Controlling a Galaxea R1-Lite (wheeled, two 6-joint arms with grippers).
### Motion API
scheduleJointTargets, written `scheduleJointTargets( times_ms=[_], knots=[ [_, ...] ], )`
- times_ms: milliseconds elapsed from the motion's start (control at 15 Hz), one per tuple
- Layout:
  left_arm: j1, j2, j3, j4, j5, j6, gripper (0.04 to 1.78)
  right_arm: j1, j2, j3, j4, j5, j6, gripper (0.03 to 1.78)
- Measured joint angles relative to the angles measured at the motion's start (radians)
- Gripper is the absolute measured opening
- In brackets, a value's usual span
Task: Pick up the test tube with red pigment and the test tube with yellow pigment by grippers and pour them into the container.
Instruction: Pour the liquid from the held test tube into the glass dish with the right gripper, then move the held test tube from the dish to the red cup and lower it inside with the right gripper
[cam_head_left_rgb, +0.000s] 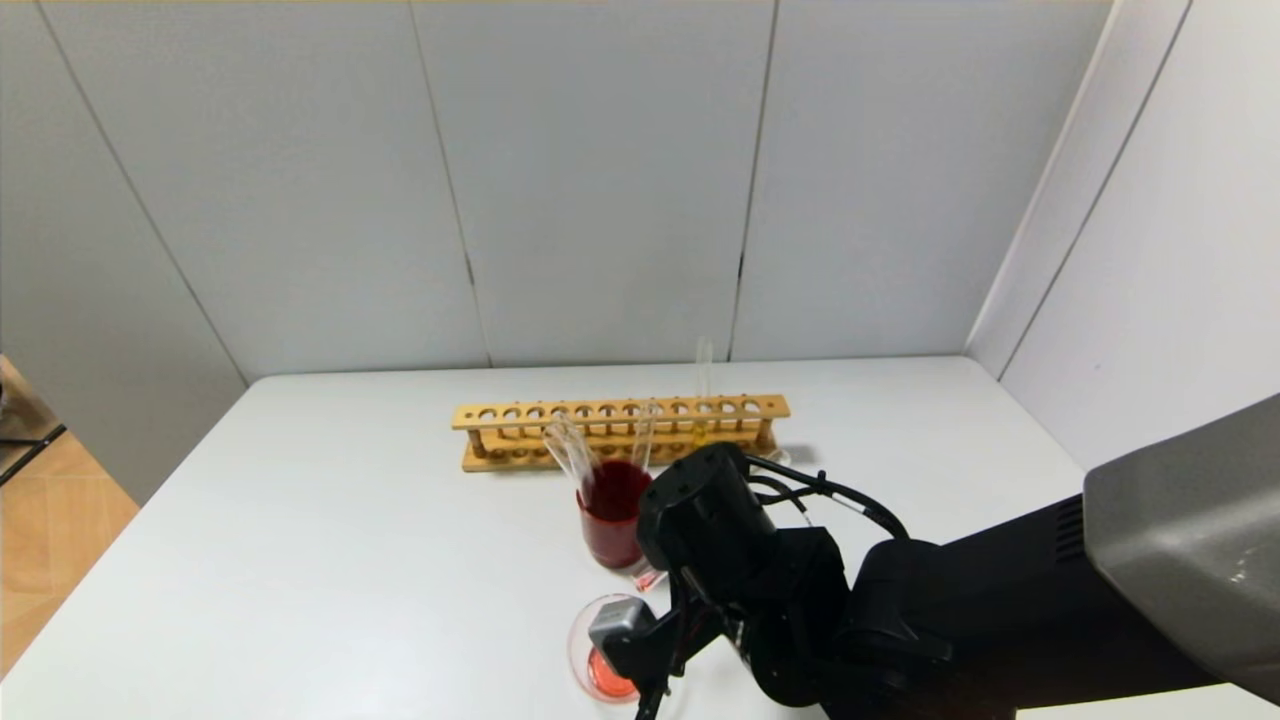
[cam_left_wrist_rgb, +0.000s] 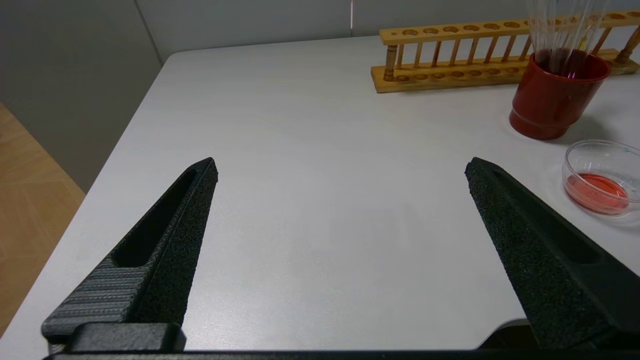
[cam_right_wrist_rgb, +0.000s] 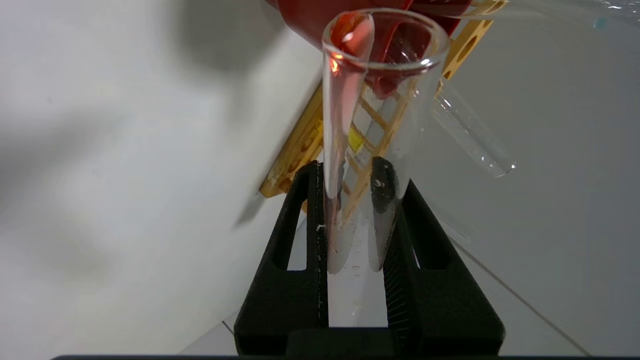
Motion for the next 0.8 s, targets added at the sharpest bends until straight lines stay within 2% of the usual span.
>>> scheduleJointTargets(
  times_ms=[267,800],
  knots=[
    [0.000,0.000,0.000,0.000,0.000,0.000,1.75,0.010,-0.003,-0.005,-0.001,-0.026,-0.024,0.39],
    [0.000,0.000,0.000,0.000,0.000,0.000,1.75,0.026,0.007,-0.020,-0.001,-0.033,-0.033,0.39]
  ],
)
